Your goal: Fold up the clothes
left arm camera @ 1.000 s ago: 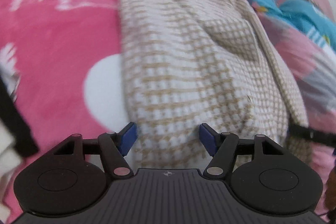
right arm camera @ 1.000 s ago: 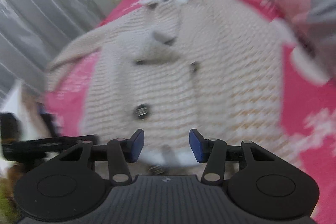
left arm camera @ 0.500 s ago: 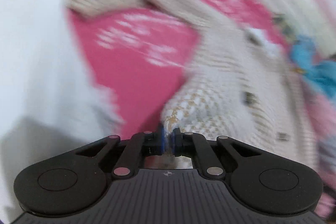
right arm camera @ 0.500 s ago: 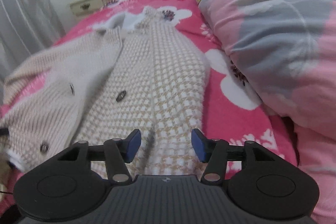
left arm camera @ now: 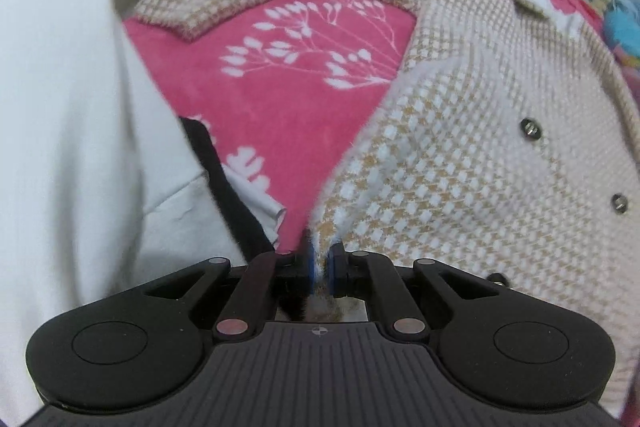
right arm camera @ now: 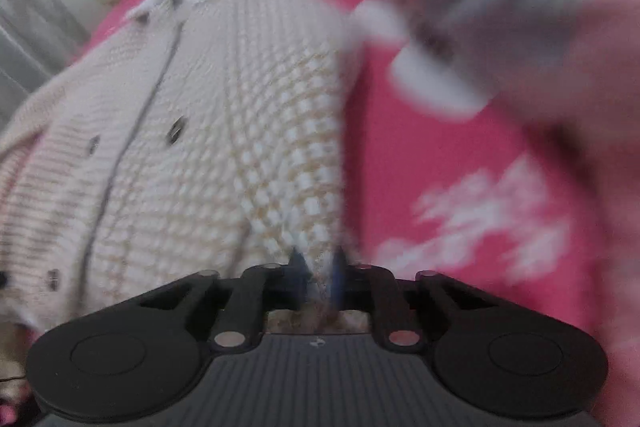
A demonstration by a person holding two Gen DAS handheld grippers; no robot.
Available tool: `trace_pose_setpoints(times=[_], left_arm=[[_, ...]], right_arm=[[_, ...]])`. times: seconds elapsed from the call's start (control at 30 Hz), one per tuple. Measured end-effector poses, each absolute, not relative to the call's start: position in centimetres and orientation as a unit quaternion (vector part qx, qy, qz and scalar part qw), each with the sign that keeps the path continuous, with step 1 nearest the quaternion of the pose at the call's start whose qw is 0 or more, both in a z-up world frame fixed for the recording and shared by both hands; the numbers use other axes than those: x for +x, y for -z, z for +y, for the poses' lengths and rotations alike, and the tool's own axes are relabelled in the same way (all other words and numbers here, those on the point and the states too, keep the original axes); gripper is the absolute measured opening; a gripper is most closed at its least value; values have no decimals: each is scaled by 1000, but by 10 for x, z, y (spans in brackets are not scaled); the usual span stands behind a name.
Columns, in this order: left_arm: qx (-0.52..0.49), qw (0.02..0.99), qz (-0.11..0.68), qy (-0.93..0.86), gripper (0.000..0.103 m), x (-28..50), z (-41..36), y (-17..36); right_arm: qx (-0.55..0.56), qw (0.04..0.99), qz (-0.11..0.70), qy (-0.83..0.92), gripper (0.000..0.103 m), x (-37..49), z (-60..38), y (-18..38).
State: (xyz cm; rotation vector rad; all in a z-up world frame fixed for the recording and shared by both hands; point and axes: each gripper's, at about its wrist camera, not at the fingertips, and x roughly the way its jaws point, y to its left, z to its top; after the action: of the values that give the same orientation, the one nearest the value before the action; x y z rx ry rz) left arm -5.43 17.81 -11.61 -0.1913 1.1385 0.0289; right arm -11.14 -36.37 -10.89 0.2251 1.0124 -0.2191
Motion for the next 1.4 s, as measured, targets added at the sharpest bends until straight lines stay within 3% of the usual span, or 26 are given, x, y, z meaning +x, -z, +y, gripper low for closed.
trace_pose_setpoints(times=[0.1,0.13,0.23,0.37,0.4,0.5,0.63,0.7,0.73,0.97,1.17,1.4], left_arm=[[-111,833,542,-7,5,-61,178,111],[-115,830,546,-6,5,-63,177,113],[-102,826,554,-3,5,-73,169,125],[-77,838,540,-10,8,-85,160,136],[-76,841,535,-16,8,-86,159,139],[-72,845,529,-23,15,-89,156,146],[-51,851,522,-33,20,-94,152,154],[-44,854,517,-29,20,-96,153,153],[-49,853,519,-28,20,-94,155,152],[-186,822,537,-32,18,-84,193,162],[-202,814,544,-37,17,-83,192,162],[-215,802,554,-59,17,-74,192,164]], right_arm=[[44,864,472,170,14,-115,-386,89],[41,857,480,182,22,-114,-397,87],[47,859,480,172,33,-115,-405,73],[-75,901,391,172,48,-112,-350,26],[-80,917,360,150,57,-106,-333,12],[-18,944,329,8,68,-71,-290,-6],[41,898,399,-182,67,10,-203,28],[51,852,460,-244,55,42,-156,57],[53,834,484,-260,56,51,-139,69],[222,783,554,-178,57,27,-179,128],[78,829,552,-50,56,-58,-225,134],[-131,820,503,-240,57,-129,-149,127]])
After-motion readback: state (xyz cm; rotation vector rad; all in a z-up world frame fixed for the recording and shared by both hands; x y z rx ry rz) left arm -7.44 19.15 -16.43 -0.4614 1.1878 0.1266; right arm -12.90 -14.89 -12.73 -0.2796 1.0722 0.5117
